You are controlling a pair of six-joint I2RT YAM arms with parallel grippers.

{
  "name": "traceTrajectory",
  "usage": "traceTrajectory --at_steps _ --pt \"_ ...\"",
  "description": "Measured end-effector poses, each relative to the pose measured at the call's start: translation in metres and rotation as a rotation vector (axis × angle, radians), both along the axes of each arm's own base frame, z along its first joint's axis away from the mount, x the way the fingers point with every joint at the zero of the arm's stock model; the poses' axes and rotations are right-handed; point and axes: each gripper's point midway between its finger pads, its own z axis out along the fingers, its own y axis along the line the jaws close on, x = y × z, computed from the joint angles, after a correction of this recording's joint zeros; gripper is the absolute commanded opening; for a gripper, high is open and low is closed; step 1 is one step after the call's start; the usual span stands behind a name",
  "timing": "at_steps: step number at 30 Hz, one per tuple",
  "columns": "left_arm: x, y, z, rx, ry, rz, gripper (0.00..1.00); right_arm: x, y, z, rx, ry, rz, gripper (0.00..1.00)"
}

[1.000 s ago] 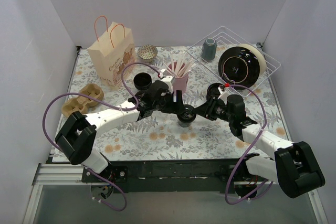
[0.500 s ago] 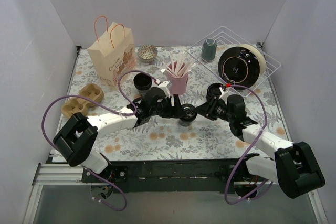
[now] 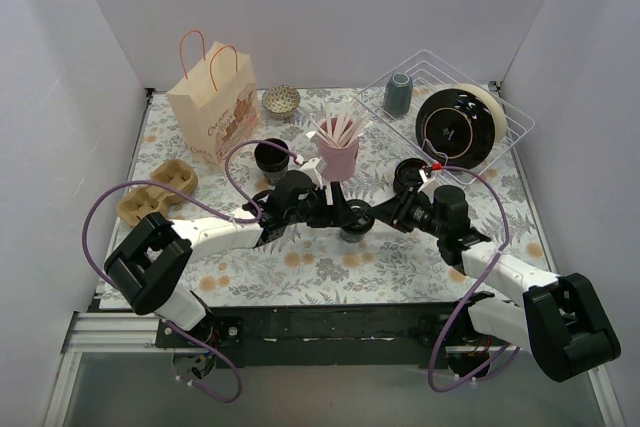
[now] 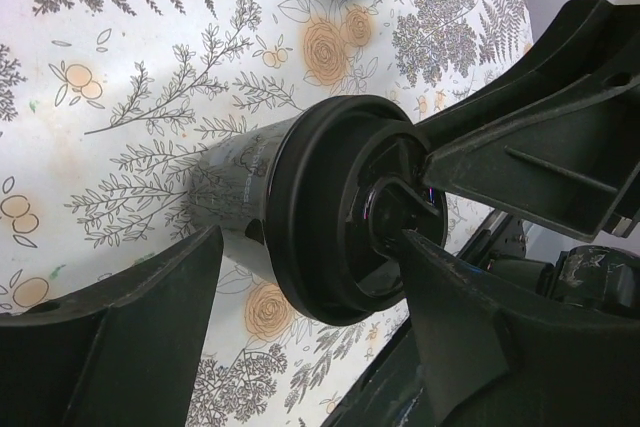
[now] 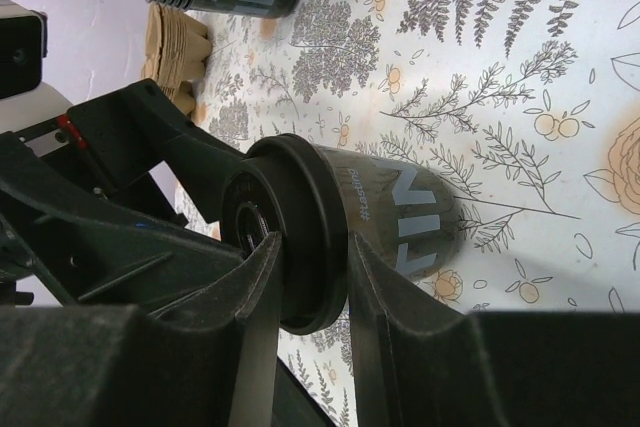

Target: Pack the takeout coffee

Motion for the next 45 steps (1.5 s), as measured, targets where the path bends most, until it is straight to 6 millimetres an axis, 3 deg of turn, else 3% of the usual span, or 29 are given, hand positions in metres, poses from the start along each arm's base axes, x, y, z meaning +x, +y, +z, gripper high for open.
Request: traceTrajectory --at_steps 5,14,20,29,33,37,45 --pt "0.0 0.001 -0.002 -0.004 0.009 0.01 0.68 -0.002 0.001 0.0 0.009 0.006 0.009 0.29" --pt "0.002 0.0 -0.002 -0.002 0.007 0.022 0.51 -0.005 0.001 0.0 0.024 0.02 -0.003 0.29" --pt "0.011 -0.006 0.0 0.016 -0.001 0.021 0.38 -0.003 -0.001 -0.002 0.025 0.01 -0.02 0.37" --pt "0.029 -0.01 0.0 0.054 -0.023 0.022 0.37 0.0 -0.002 -0.003 -0.028 -0.017 -0.007 0.57" --pt "0.033 -0.015 0.0 0.062 -0.037 0.006 0.37 0.002 -0.004 0.0 -0.078 -0.022 0.005 0.62" --pt "0.035 -0.018 0.0 0.065 -0.047 -0.009 0.37 0.007 -0.009 0.011 -0.131 -0.052 -0.01 0.63" --pt "0.036 -0.021 -0.001 0.065 -0.056 -0.026 0.37 0.021 -0.024 0.026 -0.211 -0.119 -0.051 0.52"
